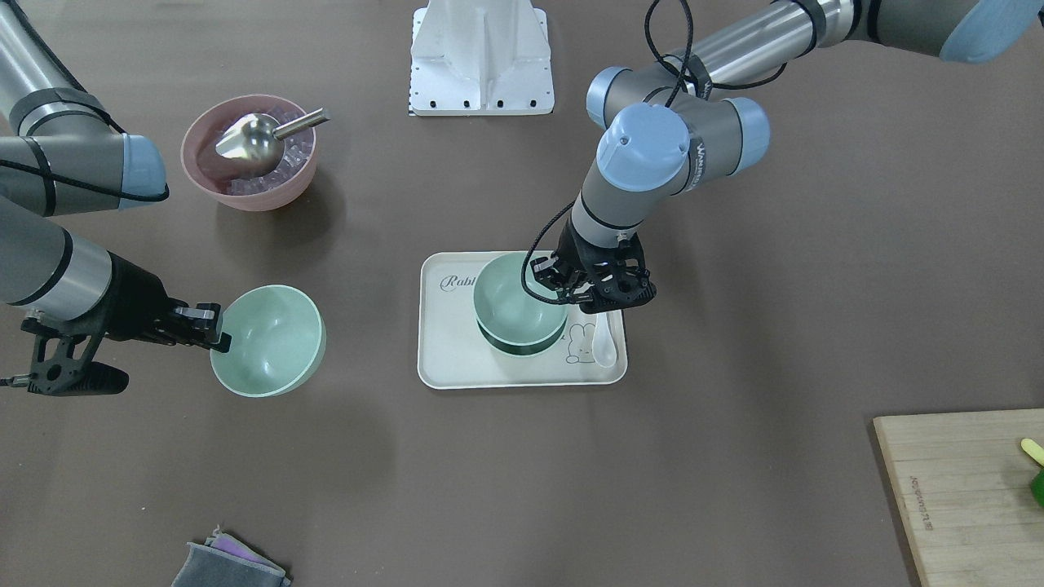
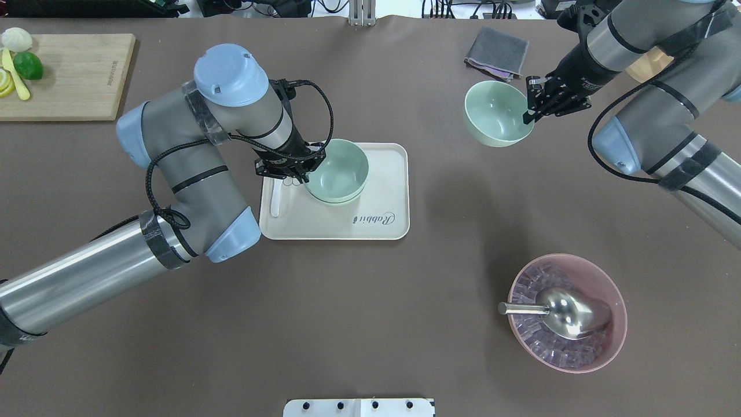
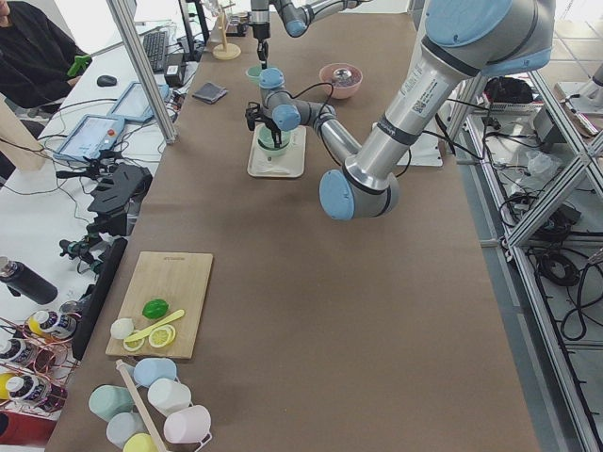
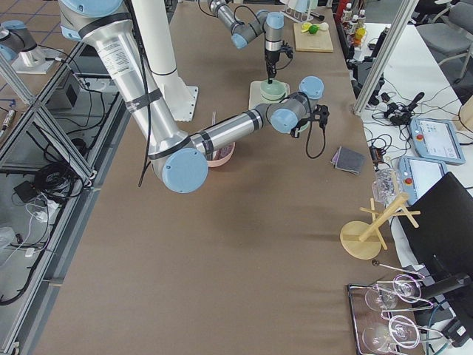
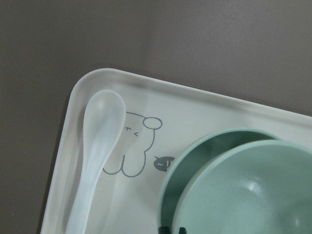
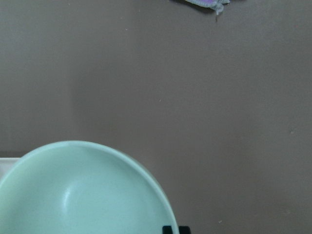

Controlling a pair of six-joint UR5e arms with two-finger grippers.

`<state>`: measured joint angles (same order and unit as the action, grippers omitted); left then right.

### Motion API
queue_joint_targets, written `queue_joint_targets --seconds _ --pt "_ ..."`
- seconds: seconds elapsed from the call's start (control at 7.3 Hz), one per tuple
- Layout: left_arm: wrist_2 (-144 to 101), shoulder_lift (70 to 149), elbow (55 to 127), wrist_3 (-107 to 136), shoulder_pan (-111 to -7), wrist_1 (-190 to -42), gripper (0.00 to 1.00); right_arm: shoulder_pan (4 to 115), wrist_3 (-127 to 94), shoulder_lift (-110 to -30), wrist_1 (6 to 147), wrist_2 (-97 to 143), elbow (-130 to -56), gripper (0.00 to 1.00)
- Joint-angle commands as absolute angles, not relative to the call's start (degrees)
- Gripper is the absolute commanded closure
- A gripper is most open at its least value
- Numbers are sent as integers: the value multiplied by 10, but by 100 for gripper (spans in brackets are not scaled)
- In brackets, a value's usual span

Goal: Stack green bowls together

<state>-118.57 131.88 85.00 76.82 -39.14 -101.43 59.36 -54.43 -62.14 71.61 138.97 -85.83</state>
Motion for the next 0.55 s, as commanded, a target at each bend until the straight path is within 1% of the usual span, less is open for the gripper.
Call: queue_joint_targets --seconds 0.0,0.41 --pt "-1186 1317 850 768 -392 -1014 100 592 -544 -621 715 1390 -858 100" --pt "-1185 1317 850 768 -393 -1017 100 590 -545 -621 715 1386 -858 100"
